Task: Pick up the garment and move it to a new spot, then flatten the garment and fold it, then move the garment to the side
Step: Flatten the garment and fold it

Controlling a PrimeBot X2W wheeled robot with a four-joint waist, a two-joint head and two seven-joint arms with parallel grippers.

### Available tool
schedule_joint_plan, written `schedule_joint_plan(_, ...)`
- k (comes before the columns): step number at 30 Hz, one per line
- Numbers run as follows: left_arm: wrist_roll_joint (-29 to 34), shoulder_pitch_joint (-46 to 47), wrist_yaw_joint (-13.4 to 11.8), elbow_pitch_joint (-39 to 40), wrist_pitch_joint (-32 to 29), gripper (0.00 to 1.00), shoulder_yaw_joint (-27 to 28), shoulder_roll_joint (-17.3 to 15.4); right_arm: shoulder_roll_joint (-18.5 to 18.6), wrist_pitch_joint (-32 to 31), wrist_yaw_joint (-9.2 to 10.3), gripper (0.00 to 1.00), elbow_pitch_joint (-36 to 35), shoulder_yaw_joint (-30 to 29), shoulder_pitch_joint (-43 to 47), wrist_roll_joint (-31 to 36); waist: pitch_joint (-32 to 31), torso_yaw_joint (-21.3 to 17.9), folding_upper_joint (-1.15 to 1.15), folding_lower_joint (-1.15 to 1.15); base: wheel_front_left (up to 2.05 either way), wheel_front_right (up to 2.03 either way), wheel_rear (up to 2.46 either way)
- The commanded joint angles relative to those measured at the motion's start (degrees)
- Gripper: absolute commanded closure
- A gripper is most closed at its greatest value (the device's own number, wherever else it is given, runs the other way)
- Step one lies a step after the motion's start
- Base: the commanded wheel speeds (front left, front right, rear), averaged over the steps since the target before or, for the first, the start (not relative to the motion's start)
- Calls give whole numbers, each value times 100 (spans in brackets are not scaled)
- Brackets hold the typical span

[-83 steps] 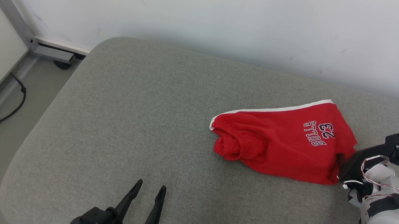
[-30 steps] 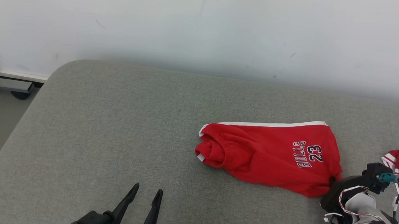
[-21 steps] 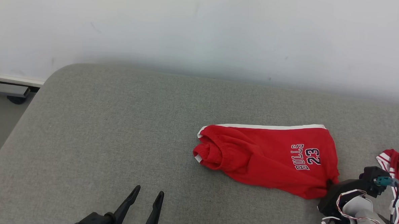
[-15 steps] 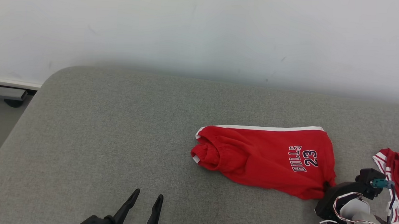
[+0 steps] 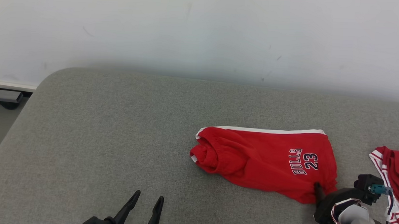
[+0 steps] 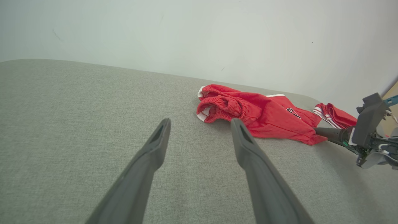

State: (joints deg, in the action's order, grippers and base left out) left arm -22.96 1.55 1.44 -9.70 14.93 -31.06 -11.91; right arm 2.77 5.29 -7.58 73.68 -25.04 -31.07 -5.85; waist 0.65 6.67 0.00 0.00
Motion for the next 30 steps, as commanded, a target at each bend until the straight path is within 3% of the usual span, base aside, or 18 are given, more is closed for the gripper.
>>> schedule_joint_plan(1, -20, 24, -19, 21, 29, 0, -3, -52, 29, 36, 19, 0, 49, 56, 71, -77, 8, 5, 0, 0, 0, 0, 0)
schedule_joint_plan(8, 28, 88, -169, 74, 33, 0, 129, -22, 25, 591, 17, 0, -479, 77, 113, -266, -9, 45, 0, 0, 0, 0, 0)
schedule_joint_plan(16, -31, 32, -246, 137, 35, 0, 297, -37, 26, 508, 17, 0, -1440, 330, 483, -561, -105, -21, 0, 0, 0, 0, 0)
schedule_joint_plan(21, -81, -55, -352, 251, 36, 0, 516, 15, 24, 281, 17, 0, -2816, 923, 1146, -993, -220, -124, 0, 0, 0, 0, 0)
schedule_joint_plan(30, -150, -34, -579, 323, 36, 0, 1018, 94, 23, -142, 15, 0, -6077, 2023, 2790, -1673, -301, -279, 0, 0, 0, 0, 0)
